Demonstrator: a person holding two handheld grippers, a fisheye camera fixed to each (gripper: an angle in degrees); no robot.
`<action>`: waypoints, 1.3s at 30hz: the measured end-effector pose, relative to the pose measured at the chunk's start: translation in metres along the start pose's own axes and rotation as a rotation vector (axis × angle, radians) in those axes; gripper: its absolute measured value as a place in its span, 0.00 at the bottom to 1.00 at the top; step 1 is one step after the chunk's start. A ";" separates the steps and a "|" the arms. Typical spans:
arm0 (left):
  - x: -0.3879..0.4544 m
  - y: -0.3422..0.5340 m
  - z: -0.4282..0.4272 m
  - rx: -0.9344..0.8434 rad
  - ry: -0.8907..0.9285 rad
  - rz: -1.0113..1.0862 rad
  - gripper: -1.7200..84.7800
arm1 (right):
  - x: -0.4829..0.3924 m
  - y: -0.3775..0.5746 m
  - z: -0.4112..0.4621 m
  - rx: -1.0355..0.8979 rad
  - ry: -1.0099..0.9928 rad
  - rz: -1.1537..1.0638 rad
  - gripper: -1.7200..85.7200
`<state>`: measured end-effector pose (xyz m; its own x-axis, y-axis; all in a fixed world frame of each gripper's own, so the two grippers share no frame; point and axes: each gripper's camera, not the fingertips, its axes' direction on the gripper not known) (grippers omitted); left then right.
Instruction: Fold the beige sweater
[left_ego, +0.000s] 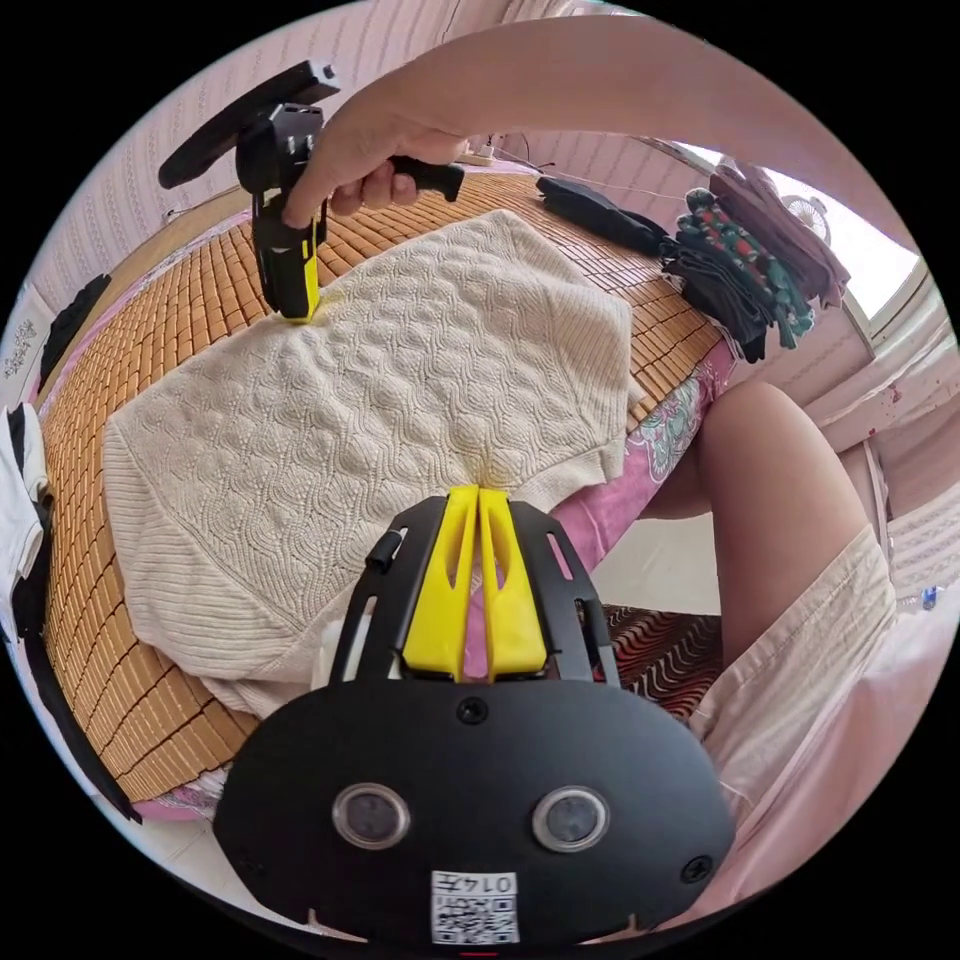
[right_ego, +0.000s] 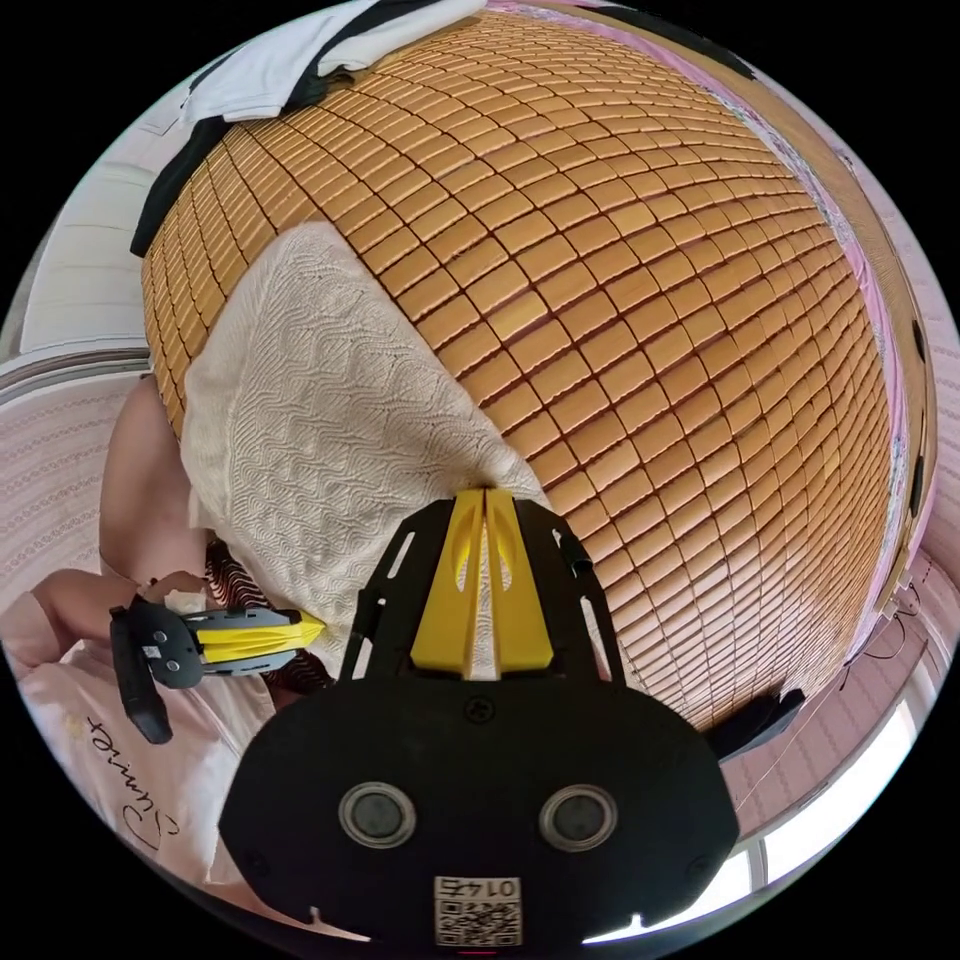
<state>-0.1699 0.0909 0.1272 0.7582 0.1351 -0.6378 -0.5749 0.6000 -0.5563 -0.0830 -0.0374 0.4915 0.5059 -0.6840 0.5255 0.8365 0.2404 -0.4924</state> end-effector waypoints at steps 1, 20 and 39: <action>0.005 -0.001 0.003 -0.004 -0.024 0.015 0.01 | -0.001 0.003 0.002 -0.007 0.008 0.018 0.01; -0.004 -0.057 -0.034 0.189 0.041 -0.078 0.04 | -0.024 0.427 0.125 0.676 -0.378 0.808 0.13; 0.028 -0.305 0.127 -0.358 -0.039 -0.050 0.10 | -0.025 0.540 0.154 0.783 -0.418 0.752 0.03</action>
<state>0.0663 0.0119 0.3470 0.7954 0.1469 -0.5880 -0.6027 0.2937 -0.7420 0.3889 0.2154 0.3195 0.8378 0.0574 0.5430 0.1236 0.9487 -0.2909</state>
